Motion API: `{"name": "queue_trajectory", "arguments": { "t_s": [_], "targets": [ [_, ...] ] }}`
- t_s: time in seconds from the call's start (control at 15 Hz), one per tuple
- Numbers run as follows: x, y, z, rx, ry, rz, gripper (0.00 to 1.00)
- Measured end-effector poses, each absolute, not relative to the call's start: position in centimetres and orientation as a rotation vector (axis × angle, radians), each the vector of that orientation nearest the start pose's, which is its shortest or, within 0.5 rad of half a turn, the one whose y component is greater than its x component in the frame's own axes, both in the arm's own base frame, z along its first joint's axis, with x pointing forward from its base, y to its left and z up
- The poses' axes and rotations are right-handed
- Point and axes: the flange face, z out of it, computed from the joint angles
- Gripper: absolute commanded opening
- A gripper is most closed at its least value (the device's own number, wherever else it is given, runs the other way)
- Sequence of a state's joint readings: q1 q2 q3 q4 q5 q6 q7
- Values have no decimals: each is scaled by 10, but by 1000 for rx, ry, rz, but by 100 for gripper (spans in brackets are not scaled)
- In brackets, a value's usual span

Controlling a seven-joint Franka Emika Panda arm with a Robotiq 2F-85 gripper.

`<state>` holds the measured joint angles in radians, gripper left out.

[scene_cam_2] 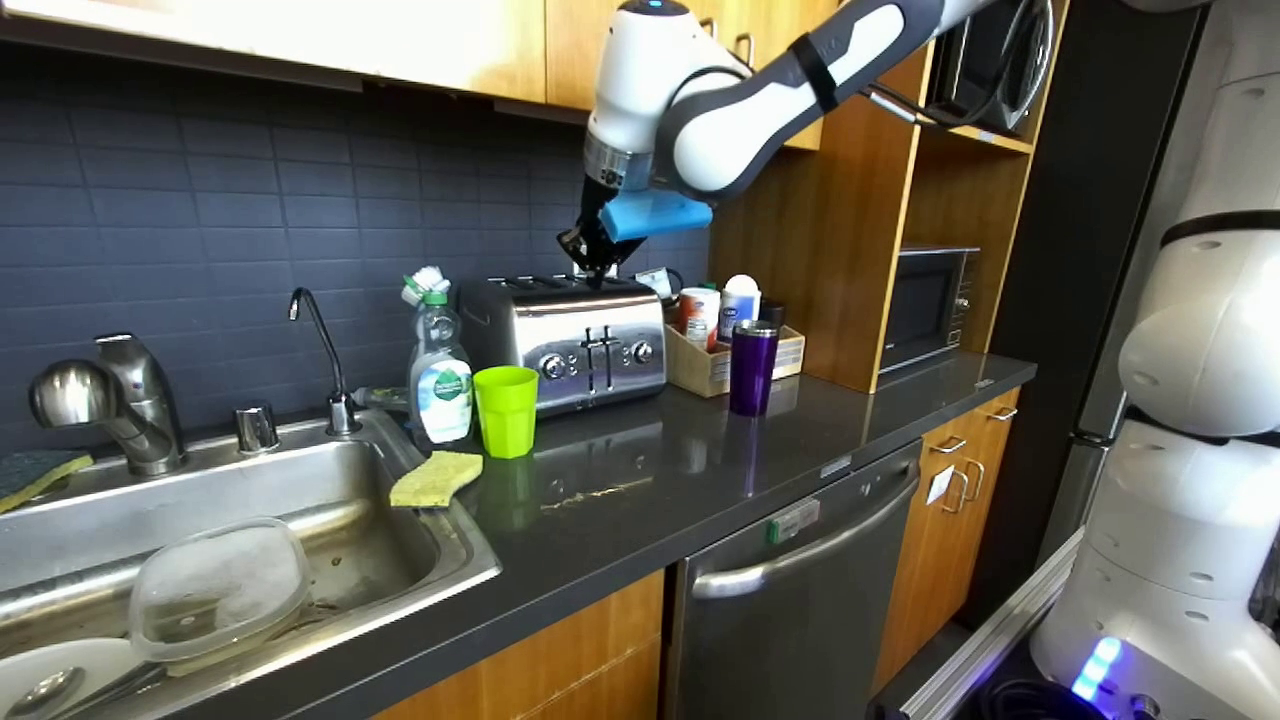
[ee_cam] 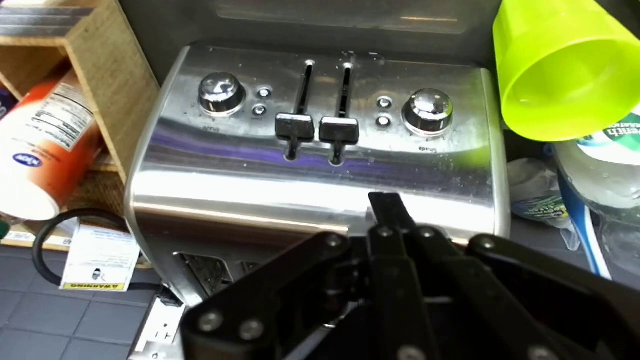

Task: Push the left lever on the silver toaster downwards.

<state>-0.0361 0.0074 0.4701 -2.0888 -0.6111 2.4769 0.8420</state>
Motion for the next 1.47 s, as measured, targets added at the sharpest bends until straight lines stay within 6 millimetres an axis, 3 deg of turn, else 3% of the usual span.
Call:
{"name": "queue_trajectory", "arguments": {
  "t_s": [0.67, 1.07, 1.47],
  "targets": [
    [578, 225, 437, -3272, -61, -785, 0],
    [587, 213, 421, -3278, -22, -669, 0],
    [589, 212, 411, -3241, 20, -570, 0]
  ]
}}
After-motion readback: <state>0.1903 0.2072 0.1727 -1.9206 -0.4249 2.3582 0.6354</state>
